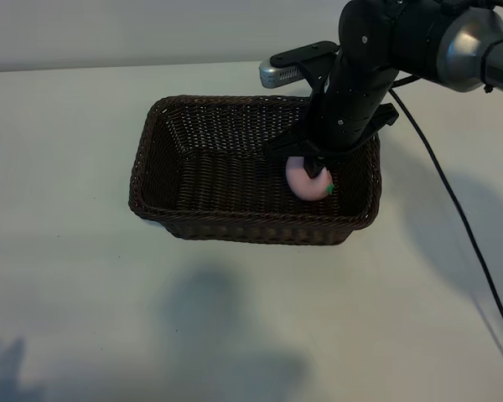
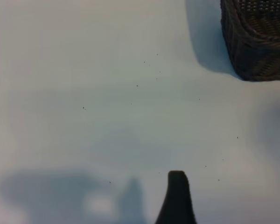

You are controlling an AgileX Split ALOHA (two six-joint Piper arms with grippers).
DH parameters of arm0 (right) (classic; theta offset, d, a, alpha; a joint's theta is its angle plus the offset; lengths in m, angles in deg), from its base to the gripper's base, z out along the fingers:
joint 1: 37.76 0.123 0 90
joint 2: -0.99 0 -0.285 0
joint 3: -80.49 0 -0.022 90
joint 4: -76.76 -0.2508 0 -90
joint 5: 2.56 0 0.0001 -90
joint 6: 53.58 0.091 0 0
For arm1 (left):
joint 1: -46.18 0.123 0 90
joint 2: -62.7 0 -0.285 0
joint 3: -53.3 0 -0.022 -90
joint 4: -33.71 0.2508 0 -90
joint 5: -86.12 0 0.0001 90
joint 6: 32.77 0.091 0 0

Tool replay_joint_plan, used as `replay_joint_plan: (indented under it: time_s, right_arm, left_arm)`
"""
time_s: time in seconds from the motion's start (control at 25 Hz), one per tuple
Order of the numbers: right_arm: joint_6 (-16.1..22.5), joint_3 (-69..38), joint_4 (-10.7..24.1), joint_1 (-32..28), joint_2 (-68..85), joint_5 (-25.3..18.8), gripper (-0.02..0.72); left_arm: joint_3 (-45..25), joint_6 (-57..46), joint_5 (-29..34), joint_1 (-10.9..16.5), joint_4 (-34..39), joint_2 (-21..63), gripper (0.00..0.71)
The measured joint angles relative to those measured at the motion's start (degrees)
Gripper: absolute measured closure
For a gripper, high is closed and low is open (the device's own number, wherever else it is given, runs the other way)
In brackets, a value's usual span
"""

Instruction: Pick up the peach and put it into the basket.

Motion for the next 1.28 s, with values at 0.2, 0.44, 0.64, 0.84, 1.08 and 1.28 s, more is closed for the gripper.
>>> replay_joint_plan:
  time_s: [0.2, 0.44, 0.64, 0.84, 1.08, 1.28]
  right_arm:
    - [-0.11, 0.00, -0.14, 0.00, 0.00, 0.26, 0.490]
    - [-2.59, 0.00, -2.09, 0.00, 0.00, 0.35, 0.181]
    - [-3.40, 0.72, -3.77, 0.00, 0.00, 0.21, 0.134]
    - [-3.83, 4.94, -3.57, 0.00, 0.00, -2.39, 0.134]
    - [-3.16, 10.72, 2.37, -0.11, 0.00, -8.65, 0.134]
    - [-1.57, 14.32, 7.36, -1.96, 0.00, -13.19, 0.134]
  left_arm:
    - [0.00, 0.00, 0.00, 0.00, 0.00, 0.00, 0.123]
    - [0.00, 0.00, 0.00, 0.00, 0.00, 0.00, 0.123]
    - [0.00, 0.00, 0.00, 0.00, 0.00, 0.00, 0.123]
    - [0.00, 0.00, 0.00, 0.00, 0.00, 0.00, 0.123]
    - [0.00, 0.00, 0.00, 0.00, 0.00, 0.00, 0.123]
    - [0.00, 0.12, 0.00, 0.00, 0.00, 0.00, 0.123]
